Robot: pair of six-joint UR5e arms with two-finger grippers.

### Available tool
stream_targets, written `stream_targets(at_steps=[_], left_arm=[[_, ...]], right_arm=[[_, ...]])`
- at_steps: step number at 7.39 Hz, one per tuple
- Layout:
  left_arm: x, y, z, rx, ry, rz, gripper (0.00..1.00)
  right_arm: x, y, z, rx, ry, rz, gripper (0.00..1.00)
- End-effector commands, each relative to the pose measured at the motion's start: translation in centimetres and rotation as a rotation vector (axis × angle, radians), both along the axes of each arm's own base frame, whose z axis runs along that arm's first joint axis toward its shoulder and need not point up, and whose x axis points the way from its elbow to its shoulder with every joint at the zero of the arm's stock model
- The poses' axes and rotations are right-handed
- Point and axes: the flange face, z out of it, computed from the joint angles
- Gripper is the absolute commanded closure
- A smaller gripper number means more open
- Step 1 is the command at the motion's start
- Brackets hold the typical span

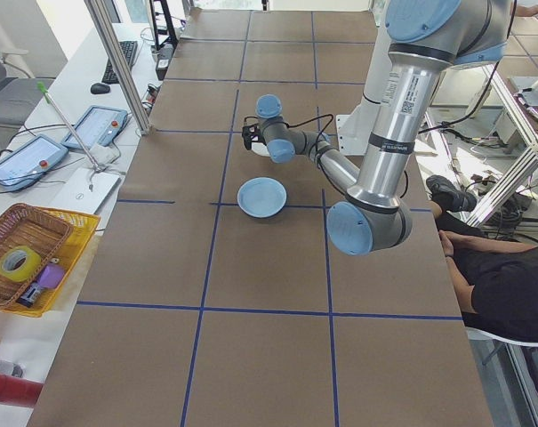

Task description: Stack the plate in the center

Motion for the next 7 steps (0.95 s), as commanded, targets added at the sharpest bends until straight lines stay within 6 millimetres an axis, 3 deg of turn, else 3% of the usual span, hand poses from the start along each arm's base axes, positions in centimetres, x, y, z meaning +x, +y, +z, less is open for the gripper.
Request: stream_targets(at_steps=[1, 2, 4, 7], left_arm=[[-5.6, -1.4, 3.9, 0.08, -0.031, 0.009, 1.0], [-8.2, -2.4, 6.3, 0.125, -0.062, 0.005, 1.0], [-10.8, -2.8, 10.3, 0.171, -0.114, 0.024, 1.0], [-12.9, -1.3, 13.7, 0.192, -0.117, 0.023, 1.0]], right_arm=[[0.0, 0.0, 0.0, 0.0, 0.0, 0.0, 0.0], [0.0, 0.0, 0.0, 0.001, 0.001, -0.001, 0.0], [0.0, 0.0, 0.0, 0.0, 0.001, 0.001, 0.0], [0.0, 0.0, 0.0, 0.001, 0.001, -0.001, 0.0]])
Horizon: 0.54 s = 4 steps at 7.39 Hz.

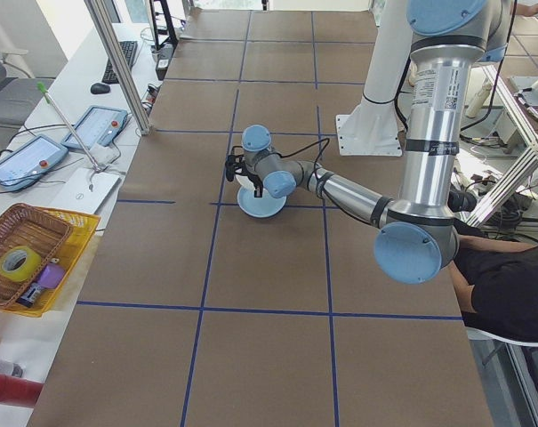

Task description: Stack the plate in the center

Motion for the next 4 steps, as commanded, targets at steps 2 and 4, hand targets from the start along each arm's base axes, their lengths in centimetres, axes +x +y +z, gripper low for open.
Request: stream_targets(at_steps=[2, 4], left_arm=[[-1.16, 0.95, 2.74, 0.023, 0.013, -0.001, 1.0], [-1.21, 0.9, 2.8, 0.025, 0.012, -0.001, 0.0]], right_arm=[[0.01, 0.0, 0.01, 0.001, 0.001, -0.001, 0.0], [0.0, 0.0, 0.0, 0.0, 0.0, 0.0, 0.0]])
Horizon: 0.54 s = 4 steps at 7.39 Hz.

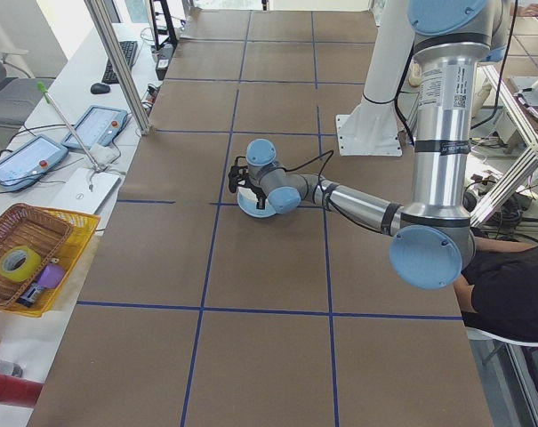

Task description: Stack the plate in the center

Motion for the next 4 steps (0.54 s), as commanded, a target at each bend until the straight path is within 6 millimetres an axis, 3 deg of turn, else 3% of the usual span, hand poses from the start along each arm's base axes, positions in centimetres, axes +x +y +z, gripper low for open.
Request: stream_targets(at_steps=[1, 3, 4], left_arm=[[-0.4, -0.2, 0.1, 0.002, 0.0, -0.008, 0.0], [-1.2, -0.6, -0.7, 0.02, 0.008, -0.024, 0.0], [-2.9, -1.7, -0.8, 0.08, 0.0, -0.031, 0.0]], right_arm=[[0.0, 0.0, 0.0, 0.0, 0.0, 0.0, 0.0], [0.0, 0.0, 0.0, 0.0, -0.001, 0.0, 0.0], [0.0, 0.0, 0.0, 0.001, -0.001, -0.001, 0.0]])
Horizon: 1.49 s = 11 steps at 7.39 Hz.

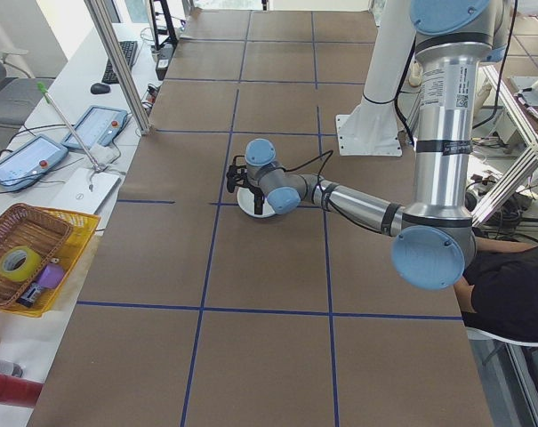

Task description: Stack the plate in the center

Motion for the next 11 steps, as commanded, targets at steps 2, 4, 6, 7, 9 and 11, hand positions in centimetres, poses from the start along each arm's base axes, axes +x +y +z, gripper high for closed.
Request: stream_targets(at_steps=[2, 4, 6, 7, 9, 11], left_arm=[[-8.5, -4.1, 0.8, 0.25, -0.069, -0.021, 0.0], [-14.6, -6.2, 3.4, 0.335, -0.183, 0.008, 0.0], [-20.6, -7.5, 5.2, 0.27, -0.284, 0.03, 0.0], [-24.0, -7.5, 6.7, 0.259, -0.323, 0.04, 0.0], [-30.2, -6.5, 10.6, 0.213, -0.375, 0.106, 0.0], [-30.5, -3.6, 16.6, 0.077, -0.362, 0.148, 0.0]], right_arm=[[0.0, 0.0, 0.0, 0.001, 0.0, -0.001, 0.0], [0.0, 0.0, 0.0, 0.001, 0.0, -0.001, 0.0], [0.0, 0.0, 0.0, 0.0, 0.001, 0.001, 0.0], [0.0, 0.0, 0.0, 0.0, 0.001, 0.001, 0.0], [0.0, 0.0, 0.0, 0.0, 0.001, 0.001, 0.0], [0.0, 0.0, 0.0, 0.0, 0.0, 0.001, 0.0]])
